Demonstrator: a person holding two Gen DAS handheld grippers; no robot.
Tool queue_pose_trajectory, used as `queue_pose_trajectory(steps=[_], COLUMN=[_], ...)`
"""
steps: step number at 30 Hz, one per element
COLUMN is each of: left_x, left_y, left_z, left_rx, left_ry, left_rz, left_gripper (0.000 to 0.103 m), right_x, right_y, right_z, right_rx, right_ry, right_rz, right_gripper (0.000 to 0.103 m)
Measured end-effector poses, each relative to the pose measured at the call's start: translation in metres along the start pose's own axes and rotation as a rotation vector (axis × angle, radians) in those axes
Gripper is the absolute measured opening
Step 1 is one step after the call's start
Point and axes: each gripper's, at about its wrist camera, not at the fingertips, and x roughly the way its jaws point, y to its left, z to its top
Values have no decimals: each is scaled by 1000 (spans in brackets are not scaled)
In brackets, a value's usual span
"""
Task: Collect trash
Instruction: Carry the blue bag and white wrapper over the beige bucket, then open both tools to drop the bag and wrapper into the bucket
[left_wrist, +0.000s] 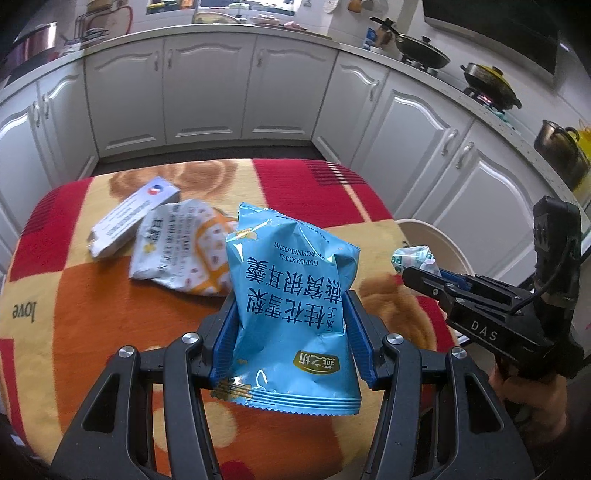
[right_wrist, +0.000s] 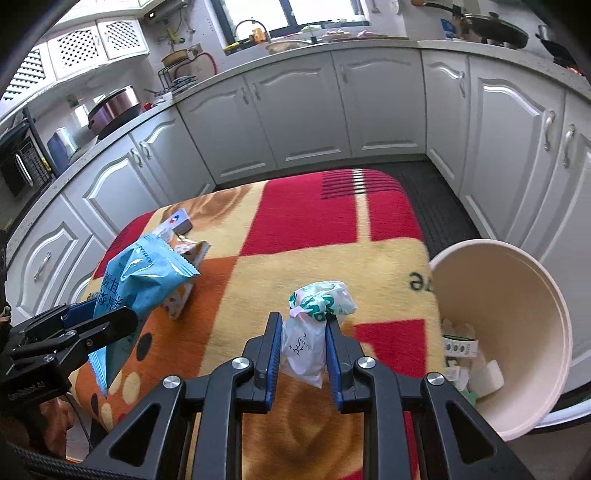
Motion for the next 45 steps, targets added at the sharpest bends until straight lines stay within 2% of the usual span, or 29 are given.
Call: queue_pose_trajectory(steps=[13,22,34,38,45], left_x=[23,57,112,130,153], left_y=[-55,-103,-166,-179,-192], left_z=[16,34,44,45,42], left_rx=[62,92,150,156,166], left_ry=[10,46,115,145,185], left_rz=[-88,-164,-191,-203,-213], left_gripper=[52,52,52,52,53], right_x=[-26,-43,-48,-46,-41], right_y=[-46,-89,-156,-173,-204], right_z=[-7,-15,-34,-36,-39], right_rx=[56,98,187,195,240], right_ry=[-25,-35,-8,3,26], right_rz=[-89,-191,-318,-374,-404], right_gripper=[21,21,21,21,21])
